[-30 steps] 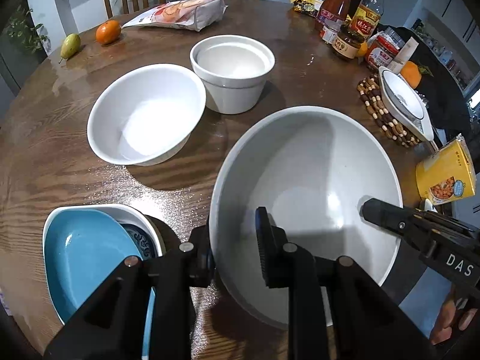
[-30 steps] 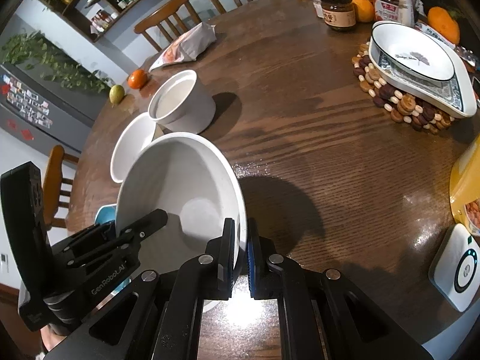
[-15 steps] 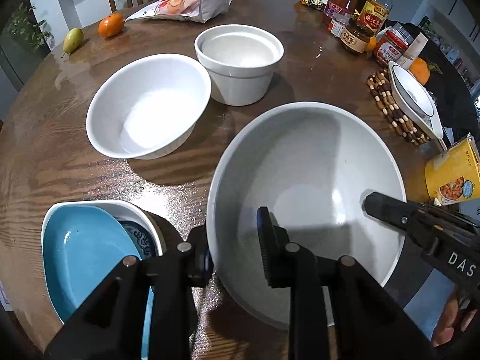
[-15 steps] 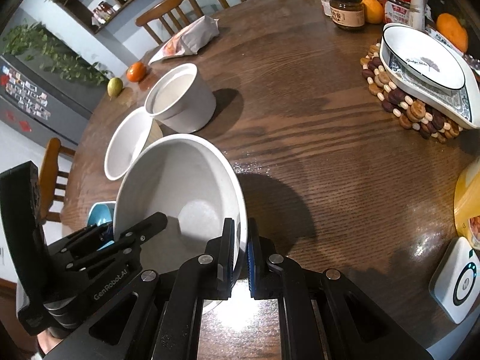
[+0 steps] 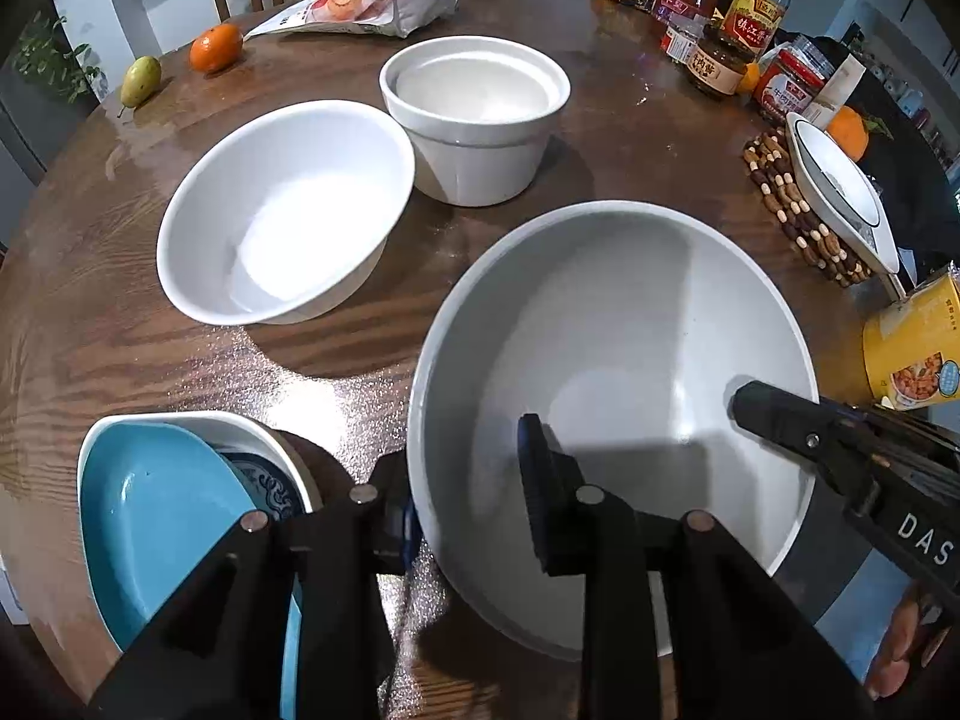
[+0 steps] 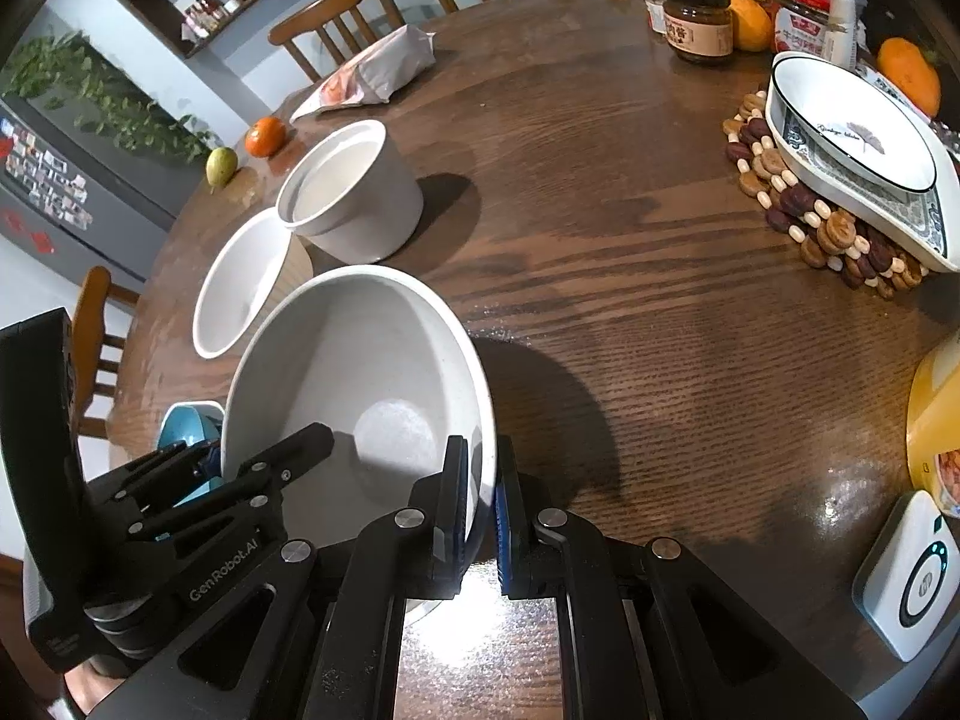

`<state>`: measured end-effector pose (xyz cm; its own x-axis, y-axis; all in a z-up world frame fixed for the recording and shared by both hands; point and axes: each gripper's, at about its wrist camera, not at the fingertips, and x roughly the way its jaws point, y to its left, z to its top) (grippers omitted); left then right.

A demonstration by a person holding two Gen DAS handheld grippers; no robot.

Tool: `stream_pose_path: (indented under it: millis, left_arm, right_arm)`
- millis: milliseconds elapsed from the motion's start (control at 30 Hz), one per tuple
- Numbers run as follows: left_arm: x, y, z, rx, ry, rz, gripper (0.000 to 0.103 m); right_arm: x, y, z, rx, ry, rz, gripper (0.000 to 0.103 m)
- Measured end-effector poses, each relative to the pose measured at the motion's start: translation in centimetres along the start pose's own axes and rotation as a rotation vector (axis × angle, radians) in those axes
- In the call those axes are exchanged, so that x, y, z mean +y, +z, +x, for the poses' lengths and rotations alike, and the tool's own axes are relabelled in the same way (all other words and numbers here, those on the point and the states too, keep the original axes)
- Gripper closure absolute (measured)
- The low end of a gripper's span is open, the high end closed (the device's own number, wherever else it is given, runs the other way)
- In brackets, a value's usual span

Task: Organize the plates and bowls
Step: 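Lower the large white bowl onto the table and open both tools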

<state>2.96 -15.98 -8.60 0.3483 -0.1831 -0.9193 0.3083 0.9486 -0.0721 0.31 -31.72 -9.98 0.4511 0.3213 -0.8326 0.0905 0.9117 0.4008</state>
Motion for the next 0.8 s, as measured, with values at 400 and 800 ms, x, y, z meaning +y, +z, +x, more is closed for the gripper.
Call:
stream_pose_path:
  millis: [400,800]
  left_arm:
    - [0.6,0.5,-0.1,0.007,-0.007,-0.015,0.059]
    - [1.7,0.7,-1.7,-0.047,0.008,-0.043,0.033]
  right_arm:
    - [0.0,0.2,-0.1,-0.013,-0.027,0.015,0.094]
    - [0.3,0.4,-1.1,-0.042,-0.044,0.010,0.061]
